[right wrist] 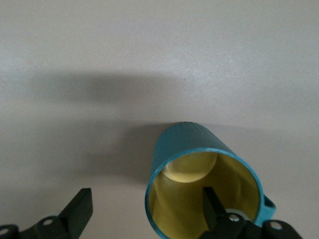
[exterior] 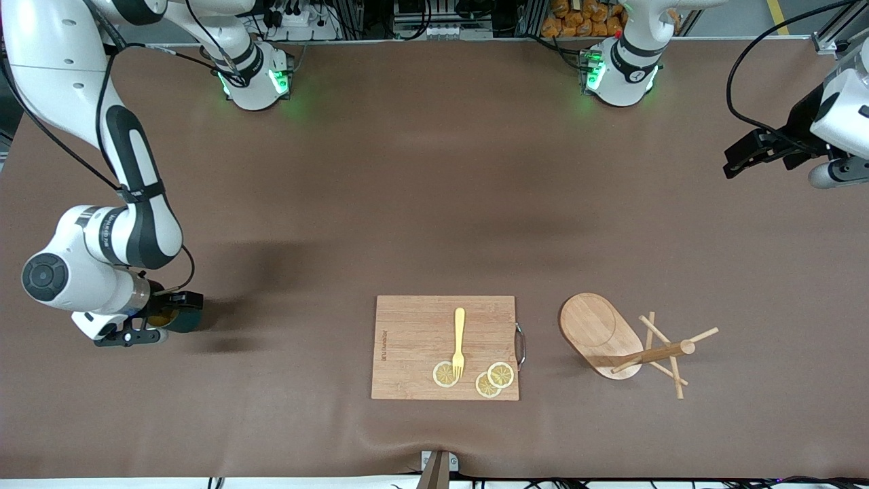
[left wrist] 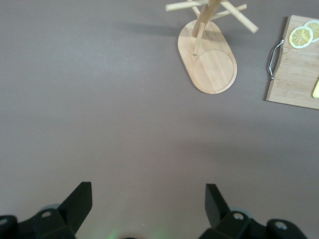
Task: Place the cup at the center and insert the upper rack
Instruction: 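Grasp the teal mug by its rim with the right gripper, then lift the teal mug and carry it toward the table center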
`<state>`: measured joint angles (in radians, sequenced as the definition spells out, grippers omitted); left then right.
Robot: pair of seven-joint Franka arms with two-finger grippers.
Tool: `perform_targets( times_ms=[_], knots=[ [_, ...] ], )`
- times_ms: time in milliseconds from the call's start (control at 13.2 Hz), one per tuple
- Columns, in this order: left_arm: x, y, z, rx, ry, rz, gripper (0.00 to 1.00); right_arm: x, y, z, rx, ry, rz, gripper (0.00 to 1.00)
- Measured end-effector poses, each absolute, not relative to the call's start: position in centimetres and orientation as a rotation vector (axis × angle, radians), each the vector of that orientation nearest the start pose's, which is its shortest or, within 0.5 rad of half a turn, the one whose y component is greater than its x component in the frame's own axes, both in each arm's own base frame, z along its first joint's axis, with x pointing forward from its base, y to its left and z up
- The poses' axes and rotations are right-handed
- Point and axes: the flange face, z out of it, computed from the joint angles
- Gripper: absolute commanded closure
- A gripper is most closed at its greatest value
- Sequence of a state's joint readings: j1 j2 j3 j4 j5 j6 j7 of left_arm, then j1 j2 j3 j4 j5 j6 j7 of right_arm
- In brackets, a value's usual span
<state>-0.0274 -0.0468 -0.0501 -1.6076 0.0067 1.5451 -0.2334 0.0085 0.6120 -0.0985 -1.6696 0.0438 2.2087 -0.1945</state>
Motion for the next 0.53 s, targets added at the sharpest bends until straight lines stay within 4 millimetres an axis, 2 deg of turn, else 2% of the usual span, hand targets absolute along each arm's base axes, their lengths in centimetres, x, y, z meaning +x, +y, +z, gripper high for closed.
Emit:
perform_targets(
  times_ms=[76,227,530],
  knots=[
    [53.54,-4.06,63.29,-3.121,-0.247,0.014,0.00,67.21,-5.22,24.13,-3.147,-0.174,0.116,0.64],
    [53.54,-4.06,63.48,-3.122,-0.247,0.008,0.00,67.23,-5.23,24.08,-3.144,-0.215,0.115,0.98],
    [53.54,-4.05,63.48,-3.122,-0.247,0.008,0.00,67.20,-5.23,24.07,-3.140,-0.250,0.121,1.00]
  ],
)
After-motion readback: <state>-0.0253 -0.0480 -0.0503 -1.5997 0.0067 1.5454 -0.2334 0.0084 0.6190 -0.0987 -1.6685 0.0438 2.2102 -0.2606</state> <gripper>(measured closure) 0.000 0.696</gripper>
